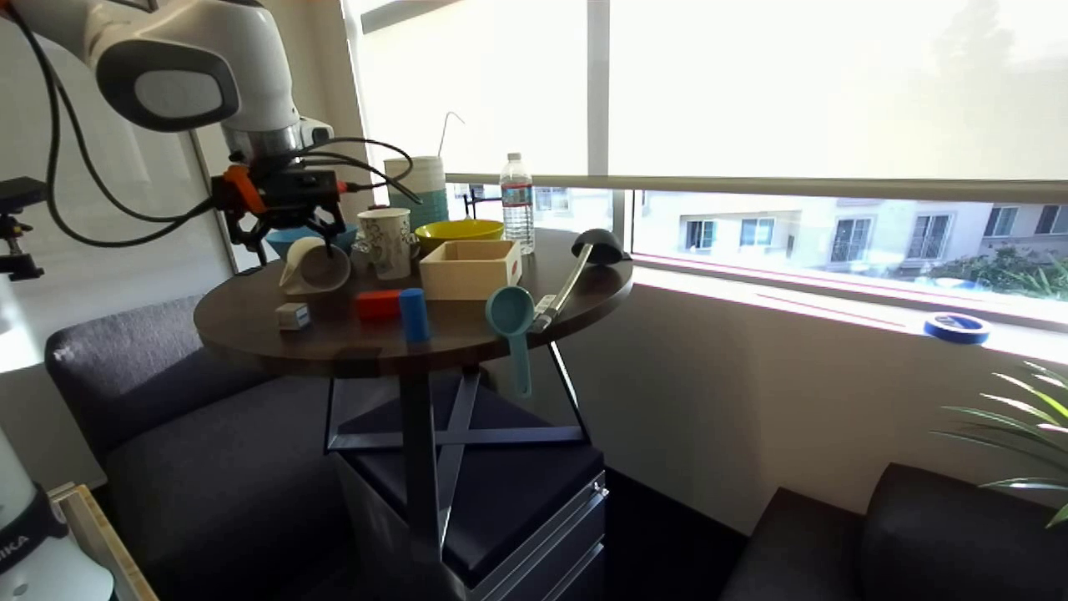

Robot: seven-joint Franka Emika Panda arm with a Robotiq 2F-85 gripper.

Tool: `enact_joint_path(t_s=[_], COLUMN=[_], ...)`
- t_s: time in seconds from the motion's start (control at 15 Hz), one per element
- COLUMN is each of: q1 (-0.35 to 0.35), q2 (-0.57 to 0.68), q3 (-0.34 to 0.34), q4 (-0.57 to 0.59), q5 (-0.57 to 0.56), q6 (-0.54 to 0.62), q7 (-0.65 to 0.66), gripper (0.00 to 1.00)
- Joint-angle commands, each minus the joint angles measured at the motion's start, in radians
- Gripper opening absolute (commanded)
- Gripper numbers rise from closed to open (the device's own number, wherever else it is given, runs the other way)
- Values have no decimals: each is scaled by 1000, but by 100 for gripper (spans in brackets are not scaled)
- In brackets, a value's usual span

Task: Flip the mug over on the table

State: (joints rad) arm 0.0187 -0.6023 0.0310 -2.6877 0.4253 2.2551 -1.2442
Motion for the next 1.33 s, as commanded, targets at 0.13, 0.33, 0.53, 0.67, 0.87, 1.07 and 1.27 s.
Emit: enact_joint_path(t_s=[0.13, 0.33, 0.53, 0.67, 0.87, 1.07, 1.27], q1=[150, 195, 217, 225, 229, 226, 226], q2=[18, 62, 108, 143, 197, 242, 276], q3=[-14, -15, -14, -14, -13, -12, -13], q4=[101, 133, 153, 165, 178, 195, 210], q5=[-156, -198, -223, -225, -221, -224, -217], q6=[-83, -51, 8, 55, 113, 142, 150], q7=[21, 4, -5, -7, -7, -9, -19], gripper=[100, 100, 100, 100, 100, 100, 100])
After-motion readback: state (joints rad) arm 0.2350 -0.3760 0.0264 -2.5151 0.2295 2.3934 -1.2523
